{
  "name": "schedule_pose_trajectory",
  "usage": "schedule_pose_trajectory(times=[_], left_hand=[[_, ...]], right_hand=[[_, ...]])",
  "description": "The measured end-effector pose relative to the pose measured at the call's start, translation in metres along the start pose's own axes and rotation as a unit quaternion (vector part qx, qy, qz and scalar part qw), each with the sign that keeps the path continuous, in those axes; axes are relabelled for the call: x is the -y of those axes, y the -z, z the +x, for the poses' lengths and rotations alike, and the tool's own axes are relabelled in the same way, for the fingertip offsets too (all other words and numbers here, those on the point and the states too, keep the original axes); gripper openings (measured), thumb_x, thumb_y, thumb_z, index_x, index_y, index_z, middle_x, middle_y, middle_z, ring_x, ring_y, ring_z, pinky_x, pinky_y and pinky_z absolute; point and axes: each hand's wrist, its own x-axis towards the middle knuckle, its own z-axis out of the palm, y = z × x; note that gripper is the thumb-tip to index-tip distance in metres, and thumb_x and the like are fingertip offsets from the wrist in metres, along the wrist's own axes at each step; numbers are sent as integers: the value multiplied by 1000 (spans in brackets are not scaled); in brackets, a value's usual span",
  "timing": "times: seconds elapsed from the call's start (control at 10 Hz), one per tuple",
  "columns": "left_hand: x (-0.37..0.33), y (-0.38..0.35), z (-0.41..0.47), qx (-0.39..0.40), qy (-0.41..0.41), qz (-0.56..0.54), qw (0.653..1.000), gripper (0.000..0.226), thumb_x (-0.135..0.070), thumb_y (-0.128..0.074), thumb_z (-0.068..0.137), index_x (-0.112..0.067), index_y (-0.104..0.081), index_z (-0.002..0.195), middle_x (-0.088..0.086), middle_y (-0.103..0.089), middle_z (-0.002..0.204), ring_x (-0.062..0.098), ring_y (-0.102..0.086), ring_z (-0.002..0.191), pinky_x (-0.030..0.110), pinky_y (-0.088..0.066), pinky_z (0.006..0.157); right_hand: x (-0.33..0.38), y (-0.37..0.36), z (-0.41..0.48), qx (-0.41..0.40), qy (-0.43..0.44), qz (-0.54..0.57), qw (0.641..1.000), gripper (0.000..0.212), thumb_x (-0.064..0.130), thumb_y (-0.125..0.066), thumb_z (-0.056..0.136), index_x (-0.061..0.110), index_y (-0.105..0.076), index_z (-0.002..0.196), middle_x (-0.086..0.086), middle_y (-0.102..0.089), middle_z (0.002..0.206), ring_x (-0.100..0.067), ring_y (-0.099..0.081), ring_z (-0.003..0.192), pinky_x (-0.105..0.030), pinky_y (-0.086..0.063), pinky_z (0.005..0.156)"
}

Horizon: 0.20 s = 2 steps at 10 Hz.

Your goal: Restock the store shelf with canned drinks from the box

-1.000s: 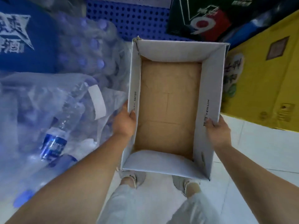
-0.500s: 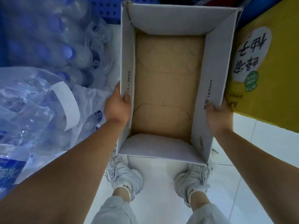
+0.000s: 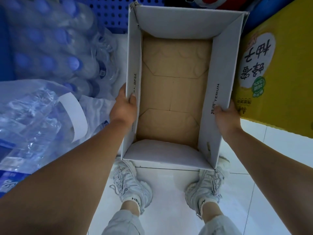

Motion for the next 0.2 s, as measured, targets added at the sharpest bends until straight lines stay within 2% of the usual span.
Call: schedule_pose_trajectory(times=[0.1,0.2], left_hand=[[-9,7,-8,22,50,-19,998,58,-42,-39,102,-30,-15,154,8,-46,148,31,-51,126,30,-41,95],[-18,19,-34,-13,38,-11,999,68,-38,-50,99,-16,-19,154,16,-44,148,33,-46,133,36,-37,109]], right_hand=[[9,4,-4,36,-57,63,996,43,32,-54,92,30,-49,134,3,-62,110,-23,-61,96,-39,-52,86],[18,18,-19,68,-92,42,993,50,47,-56,89,28,-50,135,-1,-62,120,-27,-60,106,-43,-50,94]])
